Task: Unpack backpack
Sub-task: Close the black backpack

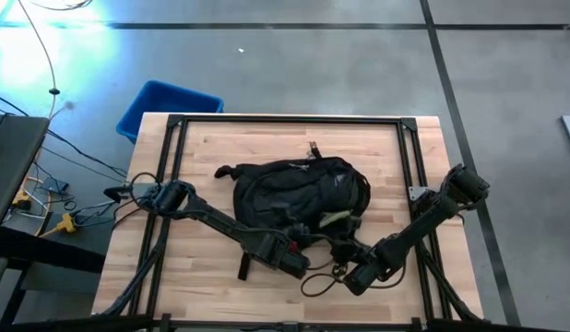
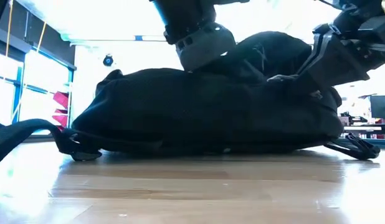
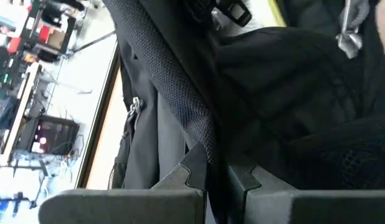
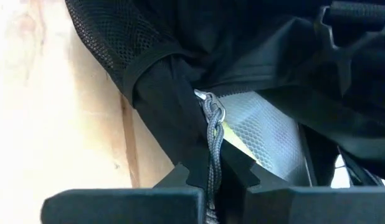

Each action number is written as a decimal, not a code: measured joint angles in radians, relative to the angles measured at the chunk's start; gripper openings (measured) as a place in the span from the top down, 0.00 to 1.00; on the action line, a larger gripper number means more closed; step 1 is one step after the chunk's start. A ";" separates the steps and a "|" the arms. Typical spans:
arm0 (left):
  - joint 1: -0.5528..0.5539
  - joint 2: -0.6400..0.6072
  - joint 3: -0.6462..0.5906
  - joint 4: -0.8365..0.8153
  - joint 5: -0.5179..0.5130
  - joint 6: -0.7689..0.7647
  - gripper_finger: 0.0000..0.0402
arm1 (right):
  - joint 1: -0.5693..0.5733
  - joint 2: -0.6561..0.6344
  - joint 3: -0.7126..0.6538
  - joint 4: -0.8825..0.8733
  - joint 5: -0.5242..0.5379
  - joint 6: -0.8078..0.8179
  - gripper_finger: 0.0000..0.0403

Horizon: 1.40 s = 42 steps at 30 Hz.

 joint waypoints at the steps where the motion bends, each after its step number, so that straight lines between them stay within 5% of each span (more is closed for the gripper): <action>1: -0.007 0.000 0.010 0.005 0.009 0.038 0.97 | 0.000 0.000 0.000 0.003 -0.005 0.003 1.00; 10: -0.104 0.002 0.185 0.099 0.001 0.181 0.69 | -0.034 0.000 0.000 0.022 -0.040 0.020 1.00; 17: -0.158 0.002 0.146 0.275 0.089 0.238 0.57 | -0.036 0.000 0.000 0.025 -0.040 0.020 1.00; 30: -0.064 0.041 -0.056 0.529 0.124 0.233 0.57 | -0.030 0.000 0.000 0.034 -0.038 0.019 1.00; 36: -0.013 0.045 -0.078 0.483 0.211 0.146 0.58 | -0.030 0.000 0.000 0.070 -0.041 -0.008 1.00; 42: 0.000 0.051 -0.076 0.427 0.204 0.091 0.77 | -0.027 0.000 -0.001 0.123 -0.055 -0.068 1.00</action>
